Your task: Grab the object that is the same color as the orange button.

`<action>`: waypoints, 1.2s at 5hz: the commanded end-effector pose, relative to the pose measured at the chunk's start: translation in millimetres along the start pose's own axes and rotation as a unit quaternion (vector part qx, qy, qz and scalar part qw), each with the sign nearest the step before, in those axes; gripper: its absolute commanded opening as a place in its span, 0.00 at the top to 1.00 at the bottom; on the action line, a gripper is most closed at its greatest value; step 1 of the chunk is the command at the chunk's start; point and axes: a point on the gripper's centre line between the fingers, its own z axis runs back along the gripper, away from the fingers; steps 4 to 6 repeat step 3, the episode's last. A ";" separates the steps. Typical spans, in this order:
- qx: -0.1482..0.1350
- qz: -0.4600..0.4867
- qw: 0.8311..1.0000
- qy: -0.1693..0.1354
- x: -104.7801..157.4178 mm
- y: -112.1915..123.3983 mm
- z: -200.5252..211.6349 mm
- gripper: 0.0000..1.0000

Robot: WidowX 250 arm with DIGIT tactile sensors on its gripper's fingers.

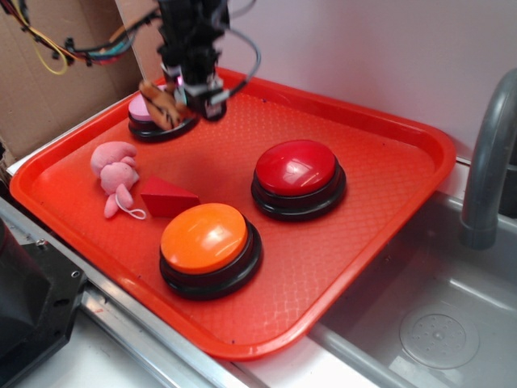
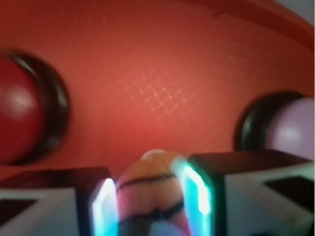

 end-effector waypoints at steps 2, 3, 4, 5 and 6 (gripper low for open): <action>-0.003 0.147 0.987 -0.058 8.4 -16.9 93.3 1.00; -0.007 0.198 0.980 -0.032 6.3 -0.4 72.8 1.00; -0.007 0.198 0.980 -0.032 6.3 -0.4 72.8 1.00; -0.007 0.198 0.980 -0.032 6.3 -0.4 72.8 1.00; -0.007 0.198 0.980 -0.032 6.3 -0.4 72.8 1.00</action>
